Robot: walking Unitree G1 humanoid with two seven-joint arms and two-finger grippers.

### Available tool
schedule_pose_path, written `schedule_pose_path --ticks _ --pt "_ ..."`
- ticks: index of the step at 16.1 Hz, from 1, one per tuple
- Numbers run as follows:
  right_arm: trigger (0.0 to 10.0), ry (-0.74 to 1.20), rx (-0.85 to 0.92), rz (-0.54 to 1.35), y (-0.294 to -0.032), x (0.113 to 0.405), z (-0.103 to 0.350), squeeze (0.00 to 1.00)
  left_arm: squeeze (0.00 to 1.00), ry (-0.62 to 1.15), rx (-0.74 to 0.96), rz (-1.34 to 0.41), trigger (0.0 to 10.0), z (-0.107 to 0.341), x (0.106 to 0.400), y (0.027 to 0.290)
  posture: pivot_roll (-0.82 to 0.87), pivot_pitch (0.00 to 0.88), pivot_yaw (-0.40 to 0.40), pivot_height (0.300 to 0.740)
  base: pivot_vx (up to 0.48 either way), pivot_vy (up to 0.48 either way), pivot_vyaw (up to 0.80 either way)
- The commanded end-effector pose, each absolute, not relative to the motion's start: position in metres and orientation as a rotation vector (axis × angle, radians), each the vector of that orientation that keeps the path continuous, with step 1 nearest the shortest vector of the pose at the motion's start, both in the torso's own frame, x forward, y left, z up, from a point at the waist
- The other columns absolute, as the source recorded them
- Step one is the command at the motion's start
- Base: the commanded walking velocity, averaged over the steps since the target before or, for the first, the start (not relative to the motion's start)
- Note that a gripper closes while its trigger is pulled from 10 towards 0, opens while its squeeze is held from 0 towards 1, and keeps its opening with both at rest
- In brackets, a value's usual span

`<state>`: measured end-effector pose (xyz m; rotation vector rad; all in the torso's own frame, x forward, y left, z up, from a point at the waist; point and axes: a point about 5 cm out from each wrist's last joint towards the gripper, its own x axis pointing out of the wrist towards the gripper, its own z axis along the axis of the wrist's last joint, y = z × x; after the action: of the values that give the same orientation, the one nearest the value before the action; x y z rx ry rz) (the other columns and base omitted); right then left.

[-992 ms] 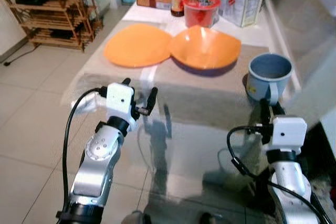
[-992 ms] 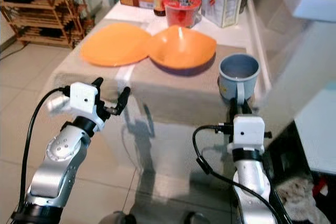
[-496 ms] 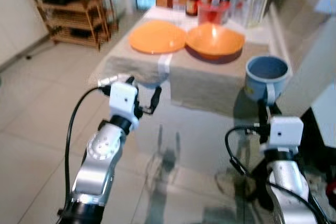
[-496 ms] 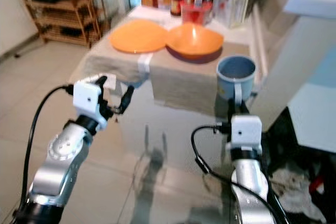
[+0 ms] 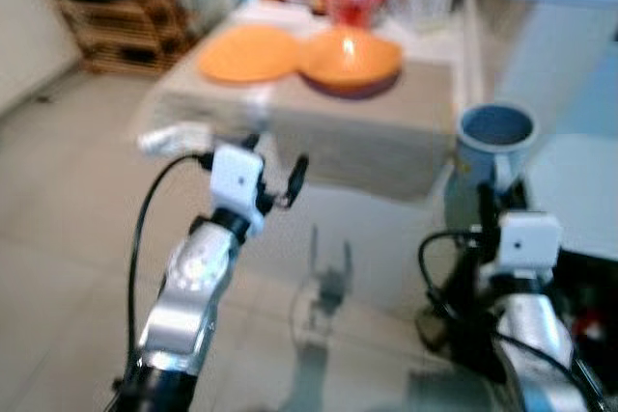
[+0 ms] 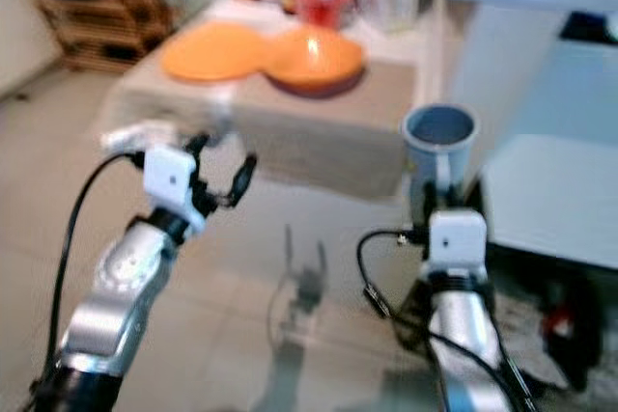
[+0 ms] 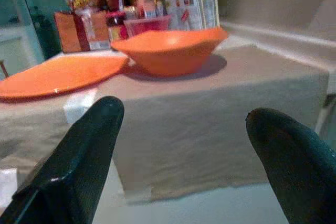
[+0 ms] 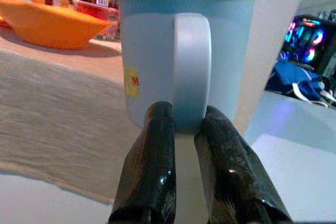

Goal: Setting the table

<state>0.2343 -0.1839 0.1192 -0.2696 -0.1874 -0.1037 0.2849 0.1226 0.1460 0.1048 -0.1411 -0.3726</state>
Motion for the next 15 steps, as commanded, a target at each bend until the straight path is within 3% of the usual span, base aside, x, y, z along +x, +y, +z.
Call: schedule_pose_path --ticks 1,7,15 --pt "0.0 -0.201 -0.267 -0.104 -0.185 0.236 0.123 0.0 0.0 -0.154 0.11 -0.379 10.0 0.149 0.286 0.121 -0.05 0.0 0.045 0.74 0.0 -0.461 -0.45" --pt "0.0 -0.216 -0.271 -0.118 -0.187 0.238 0.123 0.0 0.0 -0.158 0.121 -0.39 10.0 0.149 0.289 0.119 -0.05 0.0 0.049 0.74 0.0 -0.458 -0.75" --pt "0.0 -0.219 -0.289 -0.107 -0.185 0.239 0.123 0.0 0.0 -0.126 0.126 -0.339 10.0 0.144 0.3 0.121 -0.06 0.0 0.05 0.74 0.264 -0.377 0.0"
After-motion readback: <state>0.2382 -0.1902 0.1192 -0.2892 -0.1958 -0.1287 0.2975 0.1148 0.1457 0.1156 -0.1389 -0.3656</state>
